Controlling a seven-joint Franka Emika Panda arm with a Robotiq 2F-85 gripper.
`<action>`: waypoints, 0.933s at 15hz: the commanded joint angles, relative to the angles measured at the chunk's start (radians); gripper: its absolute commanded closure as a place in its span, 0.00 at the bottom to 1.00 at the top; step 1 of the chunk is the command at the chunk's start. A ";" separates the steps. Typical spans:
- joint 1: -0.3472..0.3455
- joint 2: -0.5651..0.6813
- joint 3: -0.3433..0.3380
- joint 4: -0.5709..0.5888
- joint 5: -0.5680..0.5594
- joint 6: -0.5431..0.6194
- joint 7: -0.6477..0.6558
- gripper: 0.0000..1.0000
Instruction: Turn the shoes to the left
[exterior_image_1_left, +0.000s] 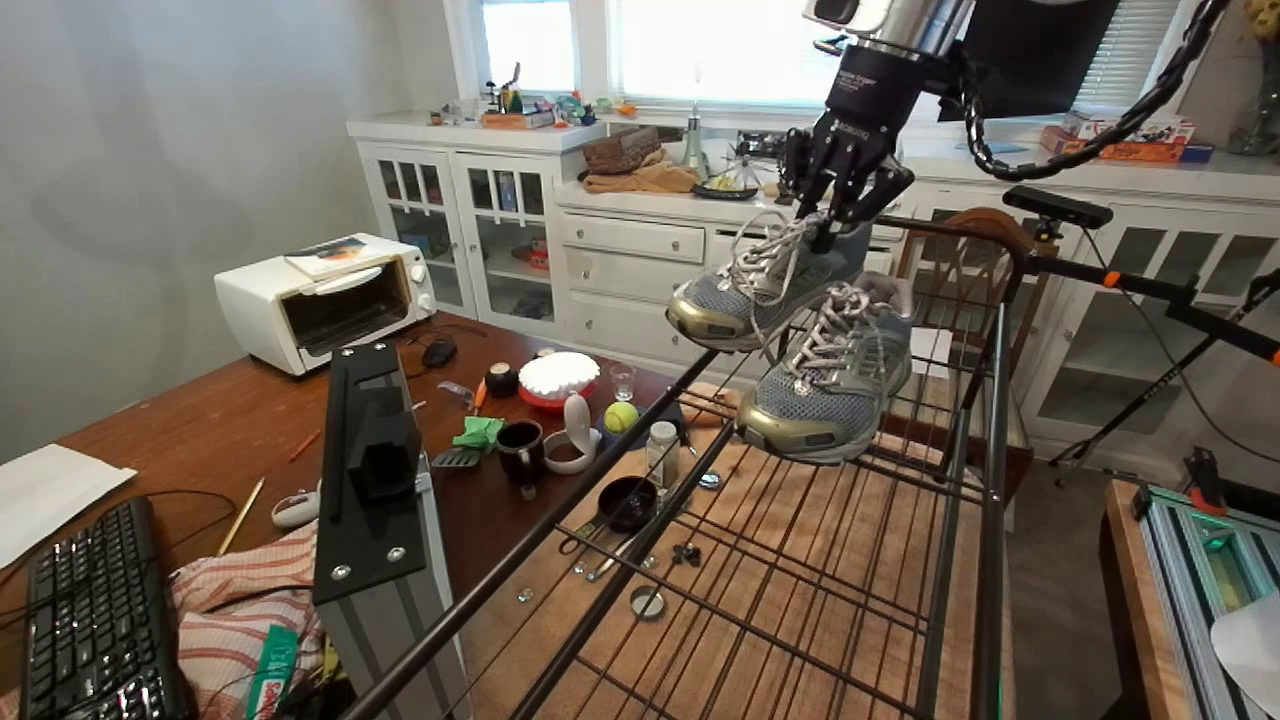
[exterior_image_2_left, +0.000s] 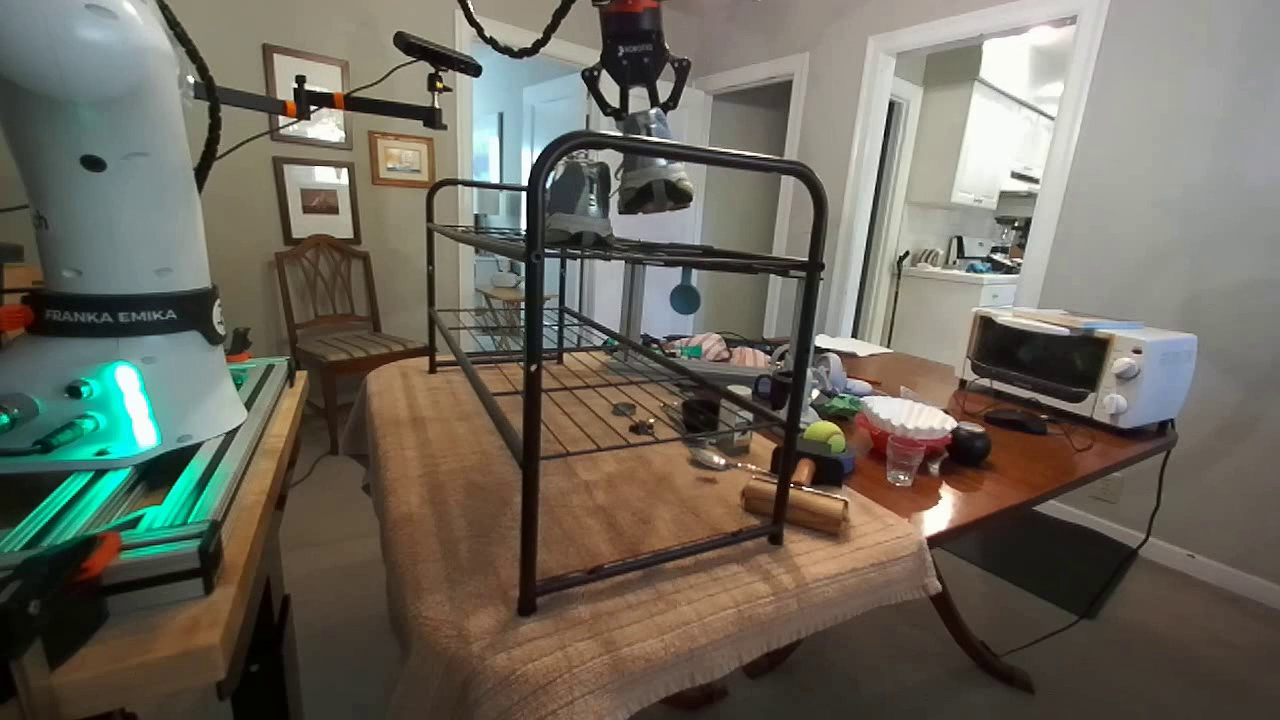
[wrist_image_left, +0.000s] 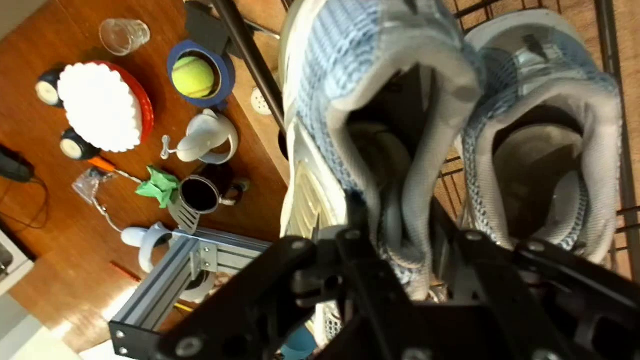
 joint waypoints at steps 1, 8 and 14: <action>0.009 0.038 0.021 0.019 0.024 0.006 -0.116 0.92; 0.013 0.074 0.069 0.014 0.039 0.032 -0.226 0.92; 0.015 0.088 0.084 0.018 0.089 0.029 -0.271 0.92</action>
